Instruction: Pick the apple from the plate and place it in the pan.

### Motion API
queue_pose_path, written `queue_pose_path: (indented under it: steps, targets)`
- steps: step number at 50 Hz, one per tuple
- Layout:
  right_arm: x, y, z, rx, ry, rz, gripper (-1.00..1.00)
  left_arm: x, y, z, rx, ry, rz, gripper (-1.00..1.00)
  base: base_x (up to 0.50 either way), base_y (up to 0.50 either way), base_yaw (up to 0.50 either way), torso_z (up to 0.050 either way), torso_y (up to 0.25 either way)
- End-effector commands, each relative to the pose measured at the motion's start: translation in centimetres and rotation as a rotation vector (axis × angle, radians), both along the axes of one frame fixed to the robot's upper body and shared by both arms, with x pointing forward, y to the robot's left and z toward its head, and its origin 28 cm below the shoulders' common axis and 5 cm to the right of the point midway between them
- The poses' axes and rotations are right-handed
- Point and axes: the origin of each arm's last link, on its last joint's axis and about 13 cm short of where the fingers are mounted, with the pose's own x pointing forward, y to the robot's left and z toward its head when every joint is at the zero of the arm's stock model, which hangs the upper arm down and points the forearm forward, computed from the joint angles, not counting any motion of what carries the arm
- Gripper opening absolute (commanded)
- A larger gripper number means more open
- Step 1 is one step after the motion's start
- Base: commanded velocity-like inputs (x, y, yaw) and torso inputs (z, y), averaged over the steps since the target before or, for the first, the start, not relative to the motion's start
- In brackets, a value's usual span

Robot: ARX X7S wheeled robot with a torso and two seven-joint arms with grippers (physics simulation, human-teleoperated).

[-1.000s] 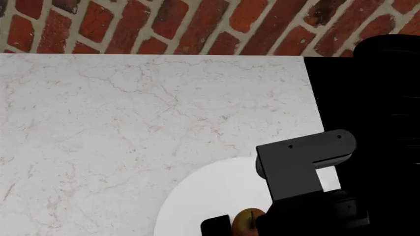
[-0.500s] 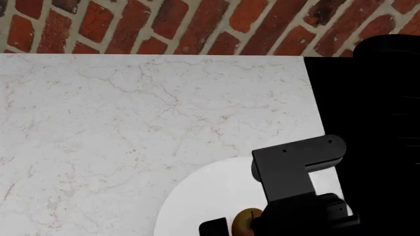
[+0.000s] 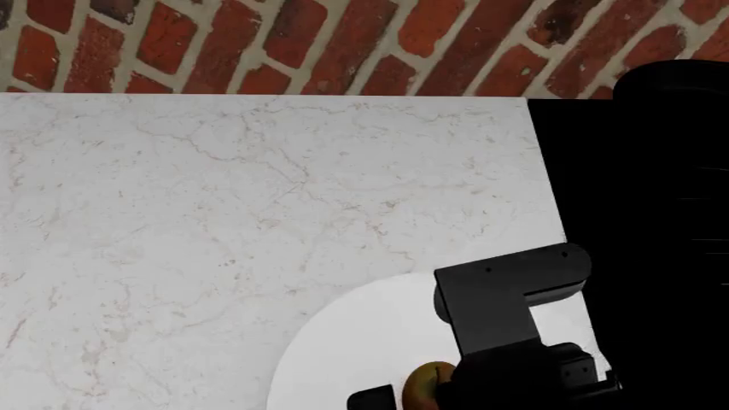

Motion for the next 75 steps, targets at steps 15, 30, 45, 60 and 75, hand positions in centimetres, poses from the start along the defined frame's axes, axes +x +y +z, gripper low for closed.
queue_pose_path:
  steps: [15,30,45,60,75]
  targets:
    - [1.1,0.1,-1.1,-0.013,0.034,0.006,1.00,0.2,0.0,0.2,0.000,0.013,0.001,1.00,0.00,0.00,0.00,0.000,0.000]
    - [0.6,0.3,-1.2,-0.024,0.050,0.010,1.00,-0.1,0.0,0.0,-0.004,0.002,-0.003,1.00,0.00,0.00,0.00,0.000,0.000]
    - [0.5,0.1,-1.0,-0.033,0.038,-0.002,-1.00,0.0,0.0,0.0,-0.004,0.003,-0.004,1.00,0.00,0.00,0.00,0.000,0.000]
    - [-1.0,0.3,2.9,-0.071,-0.098,-0.008,-1.00,0.0,0.0,0.1,-0.005,0.002,-0.004,1.00,0.00,0.00,0.00,0.000,0.000]
    - [-3.9,-0.9,8.1,-0.044,-0.349,-0.080,-1.00,0.0,0.0,0.0,0.001,-0.004,0.000,1.00,0.00,0.00,0.00,0.000,0.001]
